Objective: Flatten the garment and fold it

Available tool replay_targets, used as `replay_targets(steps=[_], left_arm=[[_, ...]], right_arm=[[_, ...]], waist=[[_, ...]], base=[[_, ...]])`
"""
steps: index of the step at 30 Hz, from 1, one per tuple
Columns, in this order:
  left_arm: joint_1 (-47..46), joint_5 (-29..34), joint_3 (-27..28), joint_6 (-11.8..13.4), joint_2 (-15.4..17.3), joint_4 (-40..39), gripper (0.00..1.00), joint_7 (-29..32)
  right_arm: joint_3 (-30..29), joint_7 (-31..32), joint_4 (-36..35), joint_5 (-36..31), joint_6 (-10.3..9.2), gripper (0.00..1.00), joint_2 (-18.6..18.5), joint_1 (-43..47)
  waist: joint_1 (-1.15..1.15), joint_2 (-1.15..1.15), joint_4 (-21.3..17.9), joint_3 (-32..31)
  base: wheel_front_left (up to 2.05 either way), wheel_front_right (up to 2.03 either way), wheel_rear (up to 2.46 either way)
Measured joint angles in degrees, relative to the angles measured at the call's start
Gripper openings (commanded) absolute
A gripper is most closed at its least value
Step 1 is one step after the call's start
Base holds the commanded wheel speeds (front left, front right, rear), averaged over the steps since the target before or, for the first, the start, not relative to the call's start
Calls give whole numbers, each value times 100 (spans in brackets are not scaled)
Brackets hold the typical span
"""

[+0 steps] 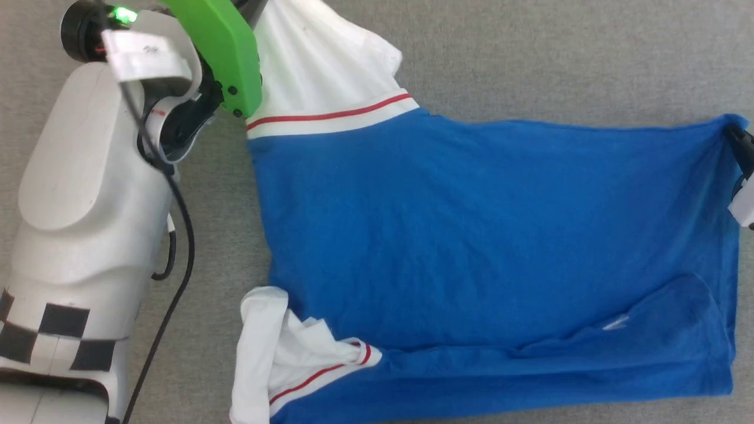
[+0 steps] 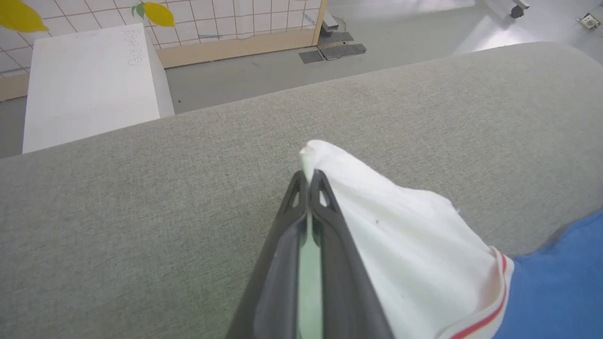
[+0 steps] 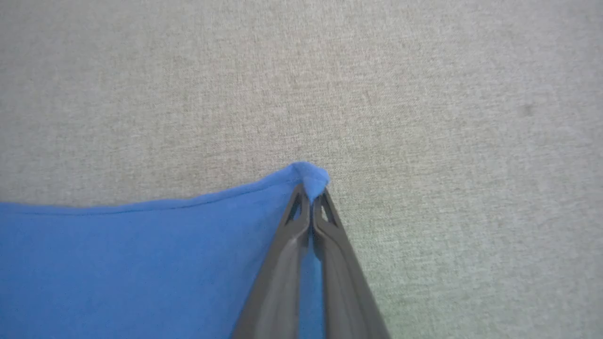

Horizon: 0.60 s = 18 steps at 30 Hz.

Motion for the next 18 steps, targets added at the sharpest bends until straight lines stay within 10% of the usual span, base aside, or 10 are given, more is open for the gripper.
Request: replay_targets(steps=[18], left_arm=[[3000,-871,346,183,656,-2601,0,-950]], right_arm=[[-589,-286,-1350,437,0,0,556,1769]], waist=[[0,0,223,-1286]], base=[[0,0,0]])
